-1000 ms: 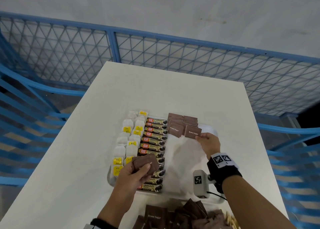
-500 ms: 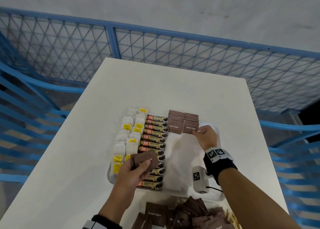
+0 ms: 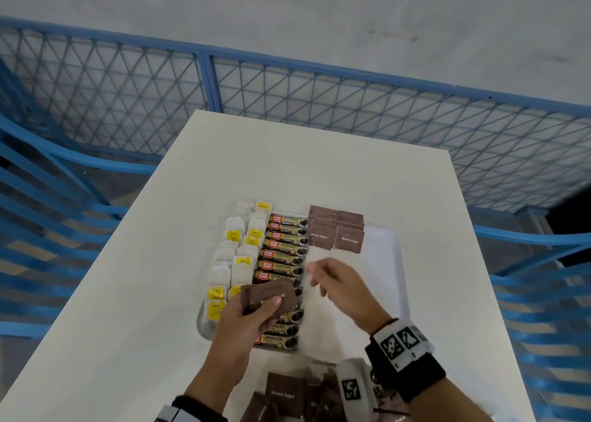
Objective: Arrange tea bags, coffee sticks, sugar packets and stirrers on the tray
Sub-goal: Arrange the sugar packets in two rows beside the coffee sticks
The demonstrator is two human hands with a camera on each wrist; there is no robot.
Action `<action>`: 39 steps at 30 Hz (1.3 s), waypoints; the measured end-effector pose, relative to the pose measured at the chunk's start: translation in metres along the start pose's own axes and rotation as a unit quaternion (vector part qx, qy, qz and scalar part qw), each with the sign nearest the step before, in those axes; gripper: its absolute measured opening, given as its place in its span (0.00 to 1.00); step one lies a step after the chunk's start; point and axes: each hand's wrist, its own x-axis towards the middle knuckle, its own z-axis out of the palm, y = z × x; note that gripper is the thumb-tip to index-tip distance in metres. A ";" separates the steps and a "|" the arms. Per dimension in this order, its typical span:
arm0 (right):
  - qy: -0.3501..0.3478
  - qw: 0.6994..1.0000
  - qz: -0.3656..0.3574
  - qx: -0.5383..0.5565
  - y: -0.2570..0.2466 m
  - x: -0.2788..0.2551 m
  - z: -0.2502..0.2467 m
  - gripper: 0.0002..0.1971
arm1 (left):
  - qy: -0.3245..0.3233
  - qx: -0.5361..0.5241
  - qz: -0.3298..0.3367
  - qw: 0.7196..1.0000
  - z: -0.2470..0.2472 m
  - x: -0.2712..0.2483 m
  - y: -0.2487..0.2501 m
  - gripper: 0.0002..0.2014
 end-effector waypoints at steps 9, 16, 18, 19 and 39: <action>-0.087 0.988 0.022 0.129 0.007 -0.015 0.017 0.05 | -0.032 -0.033 -0.053 0.998 0.008 0.003 0.001 0.08; 0.040 0.975 0.040 0.213 0.024 -0.002 -0.023 0.04 | -0.048 0.000 -0.045 0.998 0.014 0.019 0.012 0.10; 0.091 0.971 0.049 0.217 0.032 0.006 -0.036 0.05 | -0.063 0.062 -0.023 0.996 0.019 0.028 0.013 0.10; 0.114 0.967 0.058 0.219 0.035 0.010 -0.042 0.06 | -0.065 0.105 -0.008 0.992 0.022 0.034 0.014 0.10; 0.222 0.967 0.118 -0.028 0.062 0.070 -0.071 0.06 | -0.074 0.525 0.184 0.828 0.091 0.143 0.016 0.09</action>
